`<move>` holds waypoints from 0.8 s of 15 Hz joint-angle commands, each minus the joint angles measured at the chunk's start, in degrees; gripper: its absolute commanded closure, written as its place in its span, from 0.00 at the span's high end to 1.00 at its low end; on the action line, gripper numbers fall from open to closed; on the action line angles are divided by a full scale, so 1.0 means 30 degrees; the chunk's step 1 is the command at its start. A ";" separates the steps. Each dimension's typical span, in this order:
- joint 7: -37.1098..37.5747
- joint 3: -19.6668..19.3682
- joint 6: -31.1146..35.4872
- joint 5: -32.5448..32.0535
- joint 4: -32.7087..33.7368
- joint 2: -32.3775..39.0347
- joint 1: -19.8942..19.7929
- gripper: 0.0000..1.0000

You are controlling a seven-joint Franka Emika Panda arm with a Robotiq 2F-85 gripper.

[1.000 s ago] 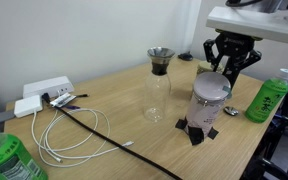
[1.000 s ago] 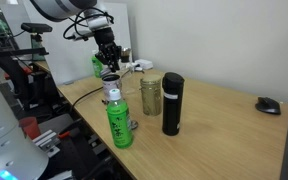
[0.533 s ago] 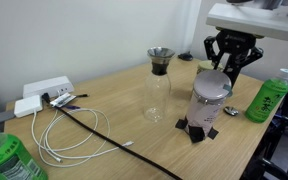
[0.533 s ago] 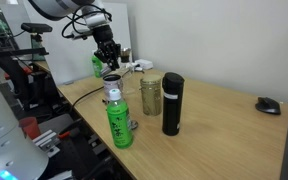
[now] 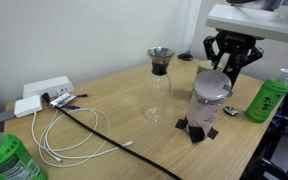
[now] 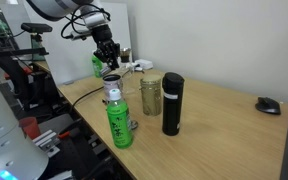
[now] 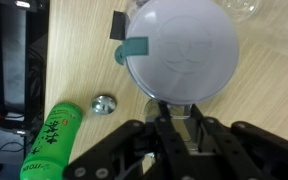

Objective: Open the bottle on the table

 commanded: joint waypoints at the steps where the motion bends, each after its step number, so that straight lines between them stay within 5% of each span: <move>1: 0.0991 0.0531 -0.0618 -0.0924 0.0155 -0.0424 -0.0327 0.06; 12: 0.2652 0.0942 -0.0925 -0.2173 0.0095 -0.0367 -0.0101 0.06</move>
